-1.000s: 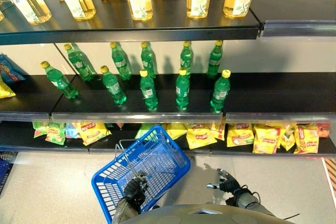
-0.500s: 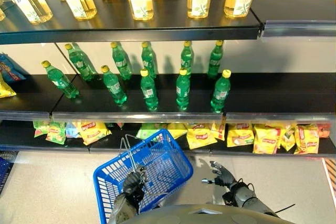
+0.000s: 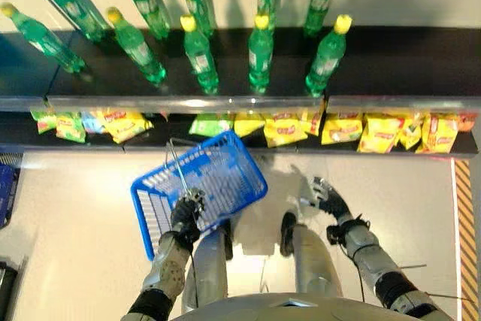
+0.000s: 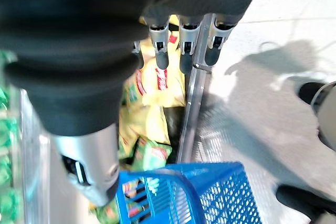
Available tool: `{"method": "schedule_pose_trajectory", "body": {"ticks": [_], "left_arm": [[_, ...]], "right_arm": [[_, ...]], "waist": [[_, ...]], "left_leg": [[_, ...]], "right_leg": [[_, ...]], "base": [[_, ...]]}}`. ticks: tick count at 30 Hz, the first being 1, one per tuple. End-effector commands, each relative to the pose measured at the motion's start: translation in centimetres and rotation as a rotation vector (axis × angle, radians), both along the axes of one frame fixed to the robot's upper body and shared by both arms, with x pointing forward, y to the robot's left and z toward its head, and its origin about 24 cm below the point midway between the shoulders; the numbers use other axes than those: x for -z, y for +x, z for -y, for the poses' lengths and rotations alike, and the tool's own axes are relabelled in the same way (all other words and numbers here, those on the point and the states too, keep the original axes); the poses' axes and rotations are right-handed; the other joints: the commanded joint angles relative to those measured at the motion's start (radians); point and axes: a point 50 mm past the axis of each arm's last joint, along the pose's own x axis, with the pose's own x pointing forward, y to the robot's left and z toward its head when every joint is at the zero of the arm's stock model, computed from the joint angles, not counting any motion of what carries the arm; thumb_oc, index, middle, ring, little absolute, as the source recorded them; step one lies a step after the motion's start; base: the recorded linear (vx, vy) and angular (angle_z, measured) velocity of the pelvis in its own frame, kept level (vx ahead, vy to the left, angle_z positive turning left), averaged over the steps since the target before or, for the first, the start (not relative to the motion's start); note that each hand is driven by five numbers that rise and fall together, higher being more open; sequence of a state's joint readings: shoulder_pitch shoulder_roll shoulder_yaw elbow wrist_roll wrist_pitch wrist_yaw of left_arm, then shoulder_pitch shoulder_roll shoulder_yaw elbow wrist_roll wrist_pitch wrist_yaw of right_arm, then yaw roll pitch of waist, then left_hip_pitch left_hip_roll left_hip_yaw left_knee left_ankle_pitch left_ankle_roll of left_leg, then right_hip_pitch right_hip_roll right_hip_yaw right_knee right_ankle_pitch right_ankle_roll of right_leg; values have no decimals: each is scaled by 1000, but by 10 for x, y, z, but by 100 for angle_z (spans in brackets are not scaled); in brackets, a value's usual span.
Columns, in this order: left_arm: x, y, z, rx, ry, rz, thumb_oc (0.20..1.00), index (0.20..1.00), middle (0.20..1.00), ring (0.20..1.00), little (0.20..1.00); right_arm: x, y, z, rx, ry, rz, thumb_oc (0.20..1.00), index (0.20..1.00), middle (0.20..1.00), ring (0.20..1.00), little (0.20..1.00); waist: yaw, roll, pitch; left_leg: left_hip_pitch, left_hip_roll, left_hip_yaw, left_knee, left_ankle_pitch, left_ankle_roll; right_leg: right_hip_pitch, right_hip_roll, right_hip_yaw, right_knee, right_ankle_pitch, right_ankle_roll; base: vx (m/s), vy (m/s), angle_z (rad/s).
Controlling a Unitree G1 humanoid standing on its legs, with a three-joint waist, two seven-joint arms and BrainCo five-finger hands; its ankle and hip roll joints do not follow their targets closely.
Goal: Pick up the snacks into the basket
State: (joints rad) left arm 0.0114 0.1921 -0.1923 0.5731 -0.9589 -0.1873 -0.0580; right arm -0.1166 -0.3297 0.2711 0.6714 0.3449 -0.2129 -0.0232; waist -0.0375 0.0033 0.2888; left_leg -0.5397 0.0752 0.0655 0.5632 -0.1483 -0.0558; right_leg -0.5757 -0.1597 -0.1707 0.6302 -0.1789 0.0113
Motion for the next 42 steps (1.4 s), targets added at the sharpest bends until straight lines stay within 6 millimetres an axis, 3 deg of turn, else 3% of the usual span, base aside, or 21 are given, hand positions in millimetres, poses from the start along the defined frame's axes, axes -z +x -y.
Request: {"method": "schedule_pose_trajectory", "body": {"ticks": [1,2,3,4,5,9,10,14,17,20,23,28,31,32,42], "left_arm": [[-25,10,4,-26,-28,170,200,200,200,200,200],[-25,10,4,-26,-28,170,200,200,200,200,200],[-24,10,2,-42,-29,167,200,200,200,200,200],[-24,10,2,-42,-29,167,200,200,200,200,200],[-22,9,2,-52,-29,156,200,200,200,200,200],[-18,4,1,-64,-39,137,200,200,200,200,200],[-16,2,2,-60,-41,126,200,200,200,200,200],[-14,-1,2,-56,-39,117,200,200,200,200,200],[-13,-4,2,-59,-41,118,200,200,200,200,200],[-14,-5,2,-50,-33,120,200,200,200,200,200],[-14,-5,3,-39,-29,116,200,200,200,200,200],[-17,-6,4,-16,-30,131,200,200,200,200,200],[-17,-7,6,-4,-37,129,200,200,200,200,200],[-17,-8,7,10,-41,125,200,200,200,200,200],[-19,-9,12,61,-49,128,200,200,200,200,200]], "right_arm": [[-28,9,3,34,79,183,1000,1000,1000,1000,1000],[-28,9,3,34,79,183,1000,1000,1000,1000,1000],[-48,17,7,77,108,290,1000,1000,1000,1000,1000],[-48,17,7,77,108,290,1000,1000,1000,1000,1000],[-63,20,11,130,138,375,1000,1000,1000,1000,1000],[-81,23,22,214,151,473,1000,1000,1000,1000,1000],[-93,25,35,309,170,548,1000,1000,1000,1000,1000],[-106,27,43,368,174,619,1000,1000,1000,1000,1000],[-136,34,54,442,91,750,1000,1000,1000,1000,1000],[-154,44,59,469,23,806,1000,1000,1000,1000,1000],[-161,51,59,470,-12,819,1000,1000,1000,1000,1000],[-190,76,60,440,-130,849,1000,1000,1000,1000,1000],[-195,86,61,426,-158,832,1000,1000,1000,1000,1000],[-205,100,59,395,-190,817,1000,1000,1000,1000,1000],[-232,136,48,333,-230,765,1000,1000,1000,1000,1000]], "waist": [[-15,13,-60],[-15,13,-61],[-17,15,-62],[-17,15,-63],[-18,18,-69],[-21,19,-80],[-25,22,-95],[-27,24,-107],[-17,27,-121],[-6,27,-125],[2,27,-126],[23,25,-124],[29,24,-121],[39,23,-120],[58,30,-120]], "left_leg": [[-52,-33,33,99,-59,74],[-53,-33,33,100,-59,74],[-85,-26,34,133,-70,75],[-87,-25,34,135,-71,75],[-99,-20,36,149,-79,78],[-105,-17,35,164,-88,82],[-111,-19,32,159,-90,83],[-112,-20,30,156,-93,83],[-102,-23,26,144,-93,85],[-98,-23,25,141,-95,86],[-94,-24,25,135,-94,87],[-99,-28,18,129,-87,84],[-100,-28,18,128,-85,84],[-103,-28,17,125,-82,83],[-123,-30,22,122,-72,81]], "right_leg": [[8,23,-20,37,-12,34],[7,23,-20,38,-12,34],[-29,23,-17,69,-23,30],[-31,23,-16,70,-24,30],[-55,25,-13,90,-33,29],[-60,27,-13,99,-38,30],[-65,28,-18,95,-44,33],[-68,28,-18,97,-48,35],[-65,31,-17,96,-53,35],[-60,31,-19,94,-55,35],[-56,32,-20,92,-56,35],[-56,29,-26,91,-56,35],[-53,30,-27,89,-53,35],[-58,30,-25,88,-48,35],[-79,26,-25,89,-40,32]], "base": [[0,0,0],[-34,7,-5],[-19,10,-6],[-9,23,-6],[21,19,-10],[35,9,-11],[0,0,0],[30,3,2],[47,-3,3],[23,-5,4],[20,-7,3],[11,-12,4],[0,0,0],[0,0,0],[0,0,0]]}}
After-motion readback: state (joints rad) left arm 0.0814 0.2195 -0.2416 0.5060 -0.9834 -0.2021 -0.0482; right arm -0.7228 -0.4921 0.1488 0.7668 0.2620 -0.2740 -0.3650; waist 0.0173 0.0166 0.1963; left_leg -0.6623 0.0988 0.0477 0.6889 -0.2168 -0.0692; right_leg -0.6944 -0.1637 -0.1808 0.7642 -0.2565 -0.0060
